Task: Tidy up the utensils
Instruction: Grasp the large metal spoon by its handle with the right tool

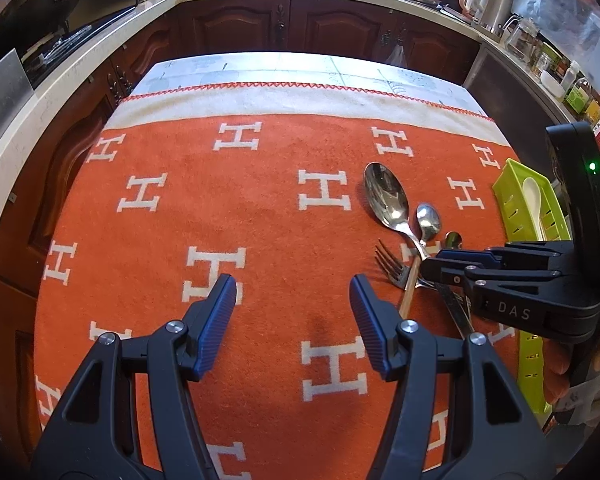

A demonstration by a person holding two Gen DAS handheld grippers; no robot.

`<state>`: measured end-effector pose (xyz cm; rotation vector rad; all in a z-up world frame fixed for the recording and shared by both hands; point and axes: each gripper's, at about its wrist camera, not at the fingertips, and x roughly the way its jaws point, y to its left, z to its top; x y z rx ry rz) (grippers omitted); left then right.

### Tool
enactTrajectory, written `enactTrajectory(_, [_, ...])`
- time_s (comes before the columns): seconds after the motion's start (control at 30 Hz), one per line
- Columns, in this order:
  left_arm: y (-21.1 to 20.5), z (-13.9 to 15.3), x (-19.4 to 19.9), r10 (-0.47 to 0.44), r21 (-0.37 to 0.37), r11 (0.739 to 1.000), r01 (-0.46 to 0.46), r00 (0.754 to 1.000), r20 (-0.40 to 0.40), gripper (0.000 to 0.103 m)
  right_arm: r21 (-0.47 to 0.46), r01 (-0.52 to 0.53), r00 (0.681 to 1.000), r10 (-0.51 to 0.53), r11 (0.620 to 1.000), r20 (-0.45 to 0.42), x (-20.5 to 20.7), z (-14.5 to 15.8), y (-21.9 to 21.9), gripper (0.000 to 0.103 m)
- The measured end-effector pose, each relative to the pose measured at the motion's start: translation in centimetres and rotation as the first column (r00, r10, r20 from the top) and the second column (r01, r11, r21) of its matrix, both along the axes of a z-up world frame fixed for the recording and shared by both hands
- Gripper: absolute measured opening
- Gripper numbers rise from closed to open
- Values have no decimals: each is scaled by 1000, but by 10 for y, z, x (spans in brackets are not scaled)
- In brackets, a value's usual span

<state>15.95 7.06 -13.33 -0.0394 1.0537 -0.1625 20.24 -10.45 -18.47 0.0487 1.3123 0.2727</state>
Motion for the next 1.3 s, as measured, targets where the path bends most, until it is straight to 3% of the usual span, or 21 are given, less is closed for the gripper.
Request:
enactTrajectory(0.07, [1,-2,1,2,-5,1000,-2,1000,-6,56,-1,-17,1000,17,1000,-1,2,-1,2,22])
enactTrajectory(0.2, [1,-6,1,2,-18,1000,-2,1000,-21,56,-29,-68,998,68,997,1,2,-3,9,10])
enactTrajectory(0.37, [2,-7,0,3,-21,1000,-3,1000,-22,56,-70,-90,996,91,993,11,0,-2,19,9])
enactTrajectory(0.63, [2,-5,-2,2,-25,1000,-3,1000,-15,56,-273,-151,975,188,950,115,-28,4,43,9])
enactTrajectory(1.03, [-2,1,-10,-13,-28,1000,13,1000,-1,56,-249,-154,971,193,956,140,-53,12,50,9])
enactTrajectory(1.17, [-3,3,-12,-18,-26,1000,18,1000,2,56,-234,-173,969,208,957,134,-63,12,52,2])
enactTrajectory(1.3, [-4,2,-14,-22,-24,999,22,1000,0,56,-242,-187,965,224,952,139,-72,10,56,2])
